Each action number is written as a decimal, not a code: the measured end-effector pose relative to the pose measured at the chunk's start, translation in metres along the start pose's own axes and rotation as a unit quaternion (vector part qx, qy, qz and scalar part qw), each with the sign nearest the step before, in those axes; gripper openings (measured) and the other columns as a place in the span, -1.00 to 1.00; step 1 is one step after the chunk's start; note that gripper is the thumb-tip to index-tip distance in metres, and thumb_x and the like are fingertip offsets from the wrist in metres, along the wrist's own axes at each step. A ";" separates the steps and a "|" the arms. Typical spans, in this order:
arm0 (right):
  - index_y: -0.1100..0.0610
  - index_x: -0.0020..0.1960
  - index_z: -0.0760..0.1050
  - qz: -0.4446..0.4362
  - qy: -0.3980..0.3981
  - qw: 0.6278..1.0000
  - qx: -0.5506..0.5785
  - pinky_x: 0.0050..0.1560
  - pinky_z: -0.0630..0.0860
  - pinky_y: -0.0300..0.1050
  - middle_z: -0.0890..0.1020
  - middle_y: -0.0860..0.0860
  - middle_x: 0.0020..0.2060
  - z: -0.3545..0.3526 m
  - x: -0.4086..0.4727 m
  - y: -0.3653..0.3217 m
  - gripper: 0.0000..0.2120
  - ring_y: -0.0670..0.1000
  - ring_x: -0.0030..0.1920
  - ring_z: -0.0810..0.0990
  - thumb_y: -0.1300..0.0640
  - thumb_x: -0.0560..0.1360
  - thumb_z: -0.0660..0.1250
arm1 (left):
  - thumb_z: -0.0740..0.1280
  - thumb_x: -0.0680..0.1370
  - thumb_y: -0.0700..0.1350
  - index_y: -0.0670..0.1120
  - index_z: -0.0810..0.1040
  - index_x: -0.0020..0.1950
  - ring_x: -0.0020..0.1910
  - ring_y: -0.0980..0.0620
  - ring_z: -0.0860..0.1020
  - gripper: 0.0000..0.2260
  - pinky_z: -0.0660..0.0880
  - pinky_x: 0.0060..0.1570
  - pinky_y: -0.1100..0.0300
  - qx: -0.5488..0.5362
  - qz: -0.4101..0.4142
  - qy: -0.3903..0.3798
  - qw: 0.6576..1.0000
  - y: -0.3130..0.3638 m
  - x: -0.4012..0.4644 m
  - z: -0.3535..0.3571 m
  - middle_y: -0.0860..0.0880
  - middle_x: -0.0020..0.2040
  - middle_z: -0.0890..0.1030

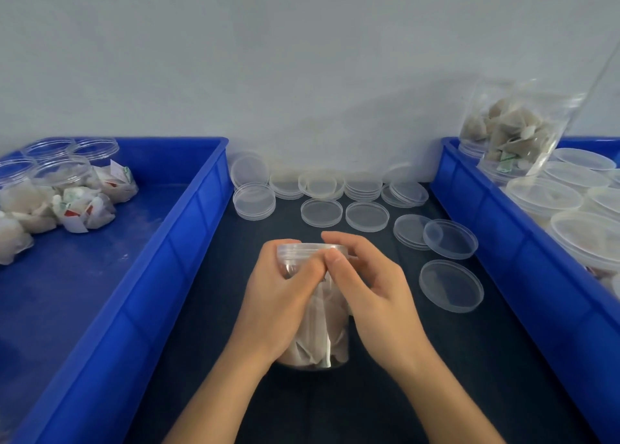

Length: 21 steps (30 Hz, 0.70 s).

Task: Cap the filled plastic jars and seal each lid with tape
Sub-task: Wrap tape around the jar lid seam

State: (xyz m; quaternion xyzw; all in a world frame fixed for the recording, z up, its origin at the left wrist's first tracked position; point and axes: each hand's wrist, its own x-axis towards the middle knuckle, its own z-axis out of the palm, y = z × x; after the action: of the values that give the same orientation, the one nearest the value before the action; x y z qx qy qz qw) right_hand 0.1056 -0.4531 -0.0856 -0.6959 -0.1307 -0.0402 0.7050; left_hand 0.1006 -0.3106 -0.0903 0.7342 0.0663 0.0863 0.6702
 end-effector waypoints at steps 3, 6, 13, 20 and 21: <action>-0.12 0.24 0.66 0.002 0.003 1.000 0.004 0.03 0.65 -0.08 0.74 -0.01 0.04 0.000 0.002 0.003 -0.82 0.01 0.09 0.73 0.03 0.70 0.34 | 0.44 0.24 0.41 0.08 0.58 0.19 -0.04 0.20 0.72 -0.36 0.64 -0.08 0.16 -0.007 -0.004 0.012 1.000 -0.001 0.002 0.000 0.19 -0.02 0.71; -0.14 0.21 0.68 -0.004 0.016 1.000 -0.012 -0.01 0.62 -0.07 0.74 -0.02 0.01 0.000 0.002 0.006 -0.78 0.04 0.03 0.72 0.11 0.70 0.32 | 0.46 0.24 0.40 0.04 0.61 0.18 -0.04 0.18 0.73 -0.36 0.62 -0.15 0.26 -0.013 -0.004 0.010 1.000 -0.003 0.002 0.001 0.15 -0.01 0.73; -0.18 0.13 0.67 -0.045 0.042 0.997 -0.048 -0.07 0.59 -0.20 0.73 -0.13 0.02 0.005 0.002 0.009 -0.79 -0.05 0.00 0.70 0.02 0.65 0.29 | 0.51 0.23 0.38 0.02 0.63 0.21 0.01 0.09 0.74 -0.33 0.65 -0.08 0.19 -0.040 -0.016 -0.027 0.999 -0.005 0.006 -0.003 0.06 0.02 0.75; -0.18 0.16 0.67 -0.028 0.035 0.999 -0.004 0.02 0.65 0.05 0.72 -0.07 0.02 0.006 0.000 0.010 -0.80 -0.01 -0.01 0.72 -0.08 0.60 0.32 | 0.40 0.38 0.33 0.07 0.67 0.17 0.18 -0.20 0.70 -0.51 0.56 0.32 -0.30 -0.121 -0.049 -0.051 0.990 -0.008 0.005 -0.009 -0.17 0.17 0.72; -0.18 0.15 0.67 -0.033 0.038 0.999 -0.007 0.01 0.65 0.05 0.72 -0.06 0.03 0.008 0.000 0.010 -0.81 0.00 0.00 0.73 -0.07 0.58 0.35 | 0.38 0.40 0.32 0.05 0.66 0.19 0.19 -0.21 0.70 -0.50 0.55 0.32 -0.33 -0.117 -0.043 -0.047 0.991 -0.009 0.005 -0.009 -0.18 0.17 0.71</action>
State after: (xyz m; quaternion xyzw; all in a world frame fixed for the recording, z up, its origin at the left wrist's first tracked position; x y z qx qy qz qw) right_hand 0.1069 -0.4452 -0.0955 -0.6943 -0.1266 -0.0909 0.7026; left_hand 0.1040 -0.3003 -0.0984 0.6503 0.0558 0.0296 0.7571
